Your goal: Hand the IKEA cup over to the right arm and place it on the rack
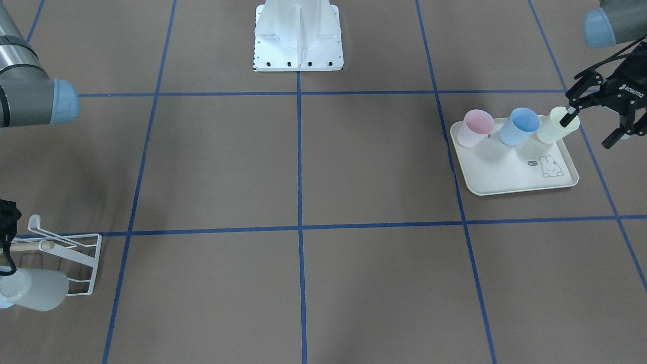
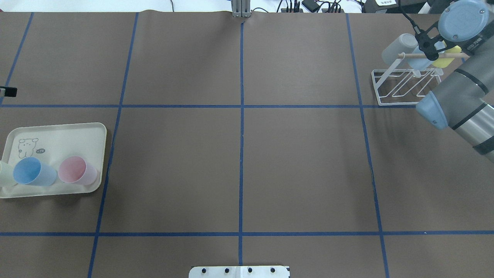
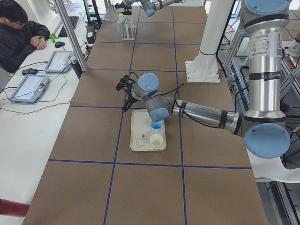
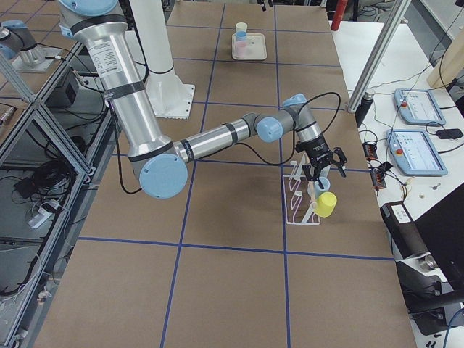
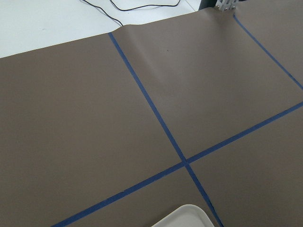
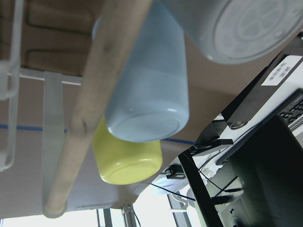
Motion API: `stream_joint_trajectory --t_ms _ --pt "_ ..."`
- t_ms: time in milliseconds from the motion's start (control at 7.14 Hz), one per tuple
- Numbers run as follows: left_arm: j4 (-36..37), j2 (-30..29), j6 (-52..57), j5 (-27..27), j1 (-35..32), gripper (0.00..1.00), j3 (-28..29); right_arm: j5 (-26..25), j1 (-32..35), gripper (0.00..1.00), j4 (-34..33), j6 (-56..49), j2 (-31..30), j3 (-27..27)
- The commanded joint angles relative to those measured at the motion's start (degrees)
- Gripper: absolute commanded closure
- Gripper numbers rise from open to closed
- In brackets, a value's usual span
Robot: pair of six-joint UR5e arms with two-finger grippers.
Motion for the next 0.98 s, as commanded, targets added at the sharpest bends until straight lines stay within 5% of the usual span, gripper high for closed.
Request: stream_joint_trajectory --t_ms 0,140,560,840 --pt "0.03 0.14 0.16 2.30 -0.11 0.00 -0.67 9.52 0.46 0.02 -0.01 12.90 -1.41 5.52" --pt "-0.05 1.62 0.33 8.06 0.41 0.00 -1.54 14.69 0.46 0.02 -0.18 20.63 -2.72 9.20" --pt "-3.46 6.00 0.86 9.52 3.21 0.00 -1.73 28.76 0.29 0.01 -0.01 47.23 -6.42 19.93" --pt "-8.12 12.85 0.95 13.89 7.78 0.00 -1.73 42.54 -1.20 0.01 0.34 66.69 -5.73 21.71"
